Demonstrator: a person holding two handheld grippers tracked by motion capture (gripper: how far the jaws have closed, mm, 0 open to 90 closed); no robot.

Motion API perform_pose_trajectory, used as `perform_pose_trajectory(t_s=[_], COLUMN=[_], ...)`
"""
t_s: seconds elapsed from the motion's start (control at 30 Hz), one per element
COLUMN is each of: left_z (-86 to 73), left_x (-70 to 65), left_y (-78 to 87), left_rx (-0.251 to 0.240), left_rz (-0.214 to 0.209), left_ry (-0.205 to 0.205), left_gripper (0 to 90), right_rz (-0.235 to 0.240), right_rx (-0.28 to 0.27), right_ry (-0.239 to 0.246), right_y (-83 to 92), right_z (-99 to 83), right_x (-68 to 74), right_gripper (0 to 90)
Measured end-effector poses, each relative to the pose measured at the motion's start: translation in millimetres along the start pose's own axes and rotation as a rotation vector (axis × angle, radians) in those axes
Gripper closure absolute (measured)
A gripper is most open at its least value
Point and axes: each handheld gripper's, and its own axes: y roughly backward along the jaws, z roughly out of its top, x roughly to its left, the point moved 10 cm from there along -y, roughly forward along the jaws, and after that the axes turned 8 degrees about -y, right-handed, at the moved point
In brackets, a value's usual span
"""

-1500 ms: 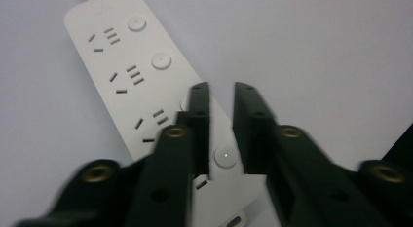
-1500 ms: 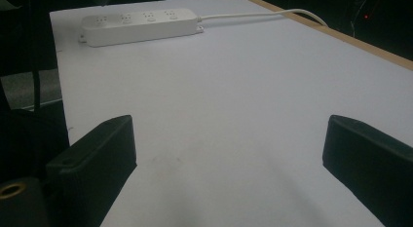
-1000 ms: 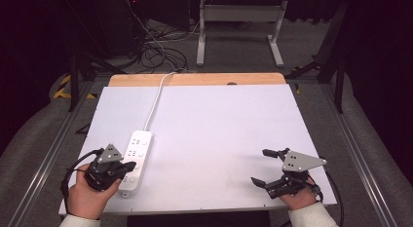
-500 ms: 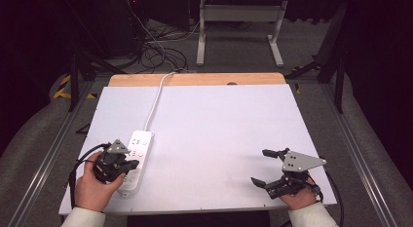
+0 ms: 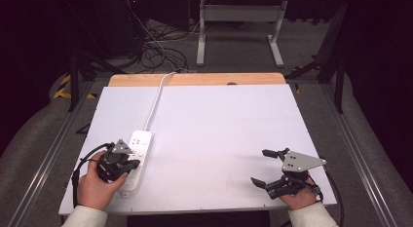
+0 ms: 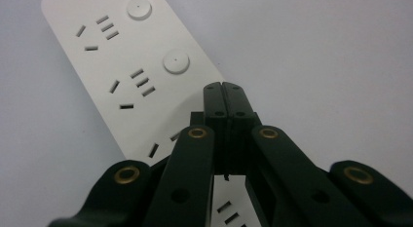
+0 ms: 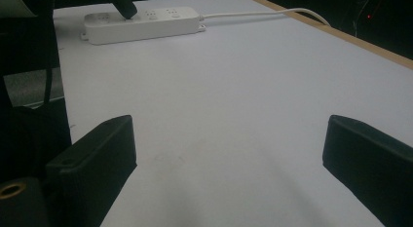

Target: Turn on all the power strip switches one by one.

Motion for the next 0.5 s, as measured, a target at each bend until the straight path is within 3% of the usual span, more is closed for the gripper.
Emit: perform_pose_trajectory(t_s=[0.3,0.5], left_z=[-0.2,-1.3], left_x=[1.1,0.9], left_y=[-0.8,-1.7], left_rx=[-0.002,-0.014], left_rz=[0.014,-0.002], left_ry=[0.003,0.012], left_gripper=[90.0,90.0], right_rz=[0.001,0.003], right_rx=[0.000,-0.002], right_ry=[0.000,-0.002], right_y=[0.2,0.2], right_z=[0.0,0.2], right_x=[0.1,0.6], right_gripper=[5.6,5.6])
